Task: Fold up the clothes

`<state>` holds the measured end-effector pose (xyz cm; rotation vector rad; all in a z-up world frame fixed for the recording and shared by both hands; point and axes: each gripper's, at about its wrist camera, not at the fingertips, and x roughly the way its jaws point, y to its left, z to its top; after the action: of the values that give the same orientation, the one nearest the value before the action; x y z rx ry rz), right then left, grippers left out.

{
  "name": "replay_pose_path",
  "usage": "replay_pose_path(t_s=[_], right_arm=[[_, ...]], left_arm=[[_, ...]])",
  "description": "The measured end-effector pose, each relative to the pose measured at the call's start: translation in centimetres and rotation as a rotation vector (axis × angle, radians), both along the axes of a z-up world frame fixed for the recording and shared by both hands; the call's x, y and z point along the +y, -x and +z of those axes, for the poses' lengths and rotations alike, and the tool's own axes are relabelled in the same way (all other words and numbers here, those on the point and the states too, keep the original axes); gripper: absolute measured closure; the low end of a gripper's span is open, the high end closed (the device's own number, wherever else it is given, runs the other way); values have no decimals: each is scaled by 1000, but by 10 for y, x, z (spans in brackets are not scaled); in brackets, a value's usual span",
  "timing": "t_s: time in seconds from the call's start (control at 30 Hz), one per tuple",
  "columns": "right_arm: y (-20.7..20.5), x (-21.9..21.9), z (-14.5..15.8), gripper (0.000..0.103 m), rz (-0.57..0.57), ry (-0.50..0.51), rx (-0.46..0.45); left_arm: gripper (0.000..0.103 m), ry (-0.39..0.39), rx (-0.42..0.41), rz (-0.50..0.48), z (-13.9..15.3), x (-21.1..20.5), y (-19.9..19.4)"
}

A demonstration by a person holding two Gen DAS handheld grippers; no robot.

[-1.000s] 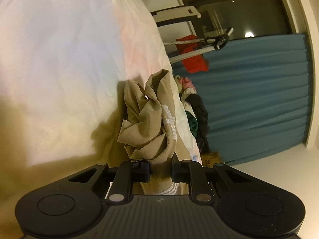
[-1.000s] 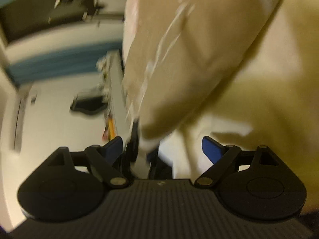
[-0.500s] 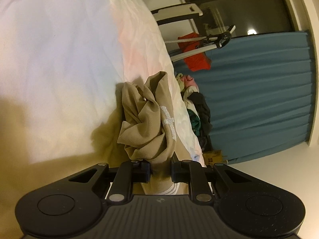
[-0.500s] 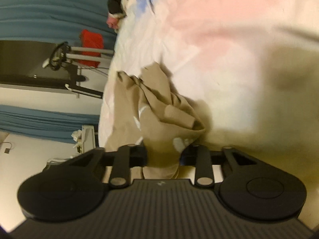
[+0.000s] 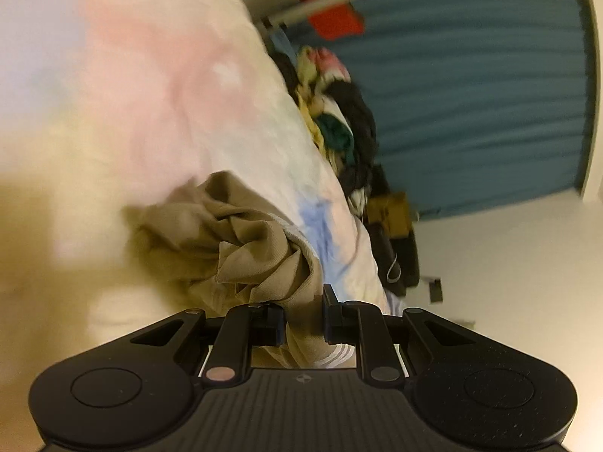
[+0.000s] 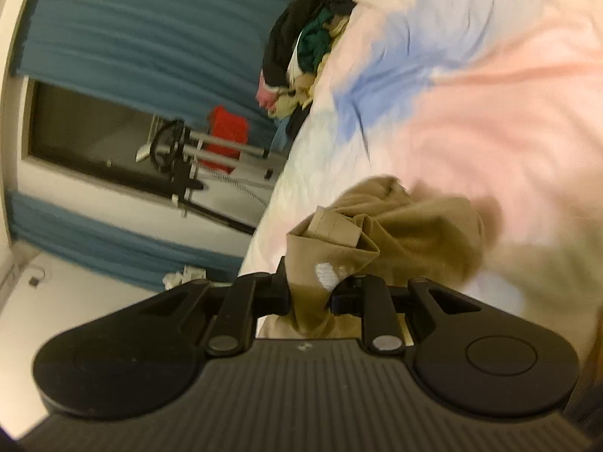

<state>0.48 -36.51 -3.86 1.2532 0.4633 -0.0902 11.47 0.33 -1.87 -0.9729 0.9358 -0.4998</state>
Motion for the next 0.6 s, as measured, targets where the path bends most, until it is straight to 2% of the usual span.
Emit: replay_pose_path(t_s=[0.1, 0.2, 0.27, 0.4, 0.43, 0.53, 0.6], right_arm=[[-29, -43, 4, 81, -51, -14, 30], [-81, -86, 19, 82, -112, 30, 25], [-111, -115, 38, 82, -149, 81, -18], [-166, -169, 71, 82, -220, 191, -137], [-176, -178, 75, 82, -233, 227, -151], [-197, -200, 59, 82, -262, 288, -156], [-204, -210, 29, 82, -255, 314, -117]], left_arm=[[84, -46, -10, -43, 22, -53, -47], [84, -67, -36, -72, 44, -109, -106], [84, -26, -58, -76, 56, -147, -144], [84, 4, -189, -83, 78, -218, -208], [84, 1, -212, -78, 79, -233, -218], [84, -57, -298, -82, 65, -273, -241], [84, -129, -327, -115, 35, -288, -239]])
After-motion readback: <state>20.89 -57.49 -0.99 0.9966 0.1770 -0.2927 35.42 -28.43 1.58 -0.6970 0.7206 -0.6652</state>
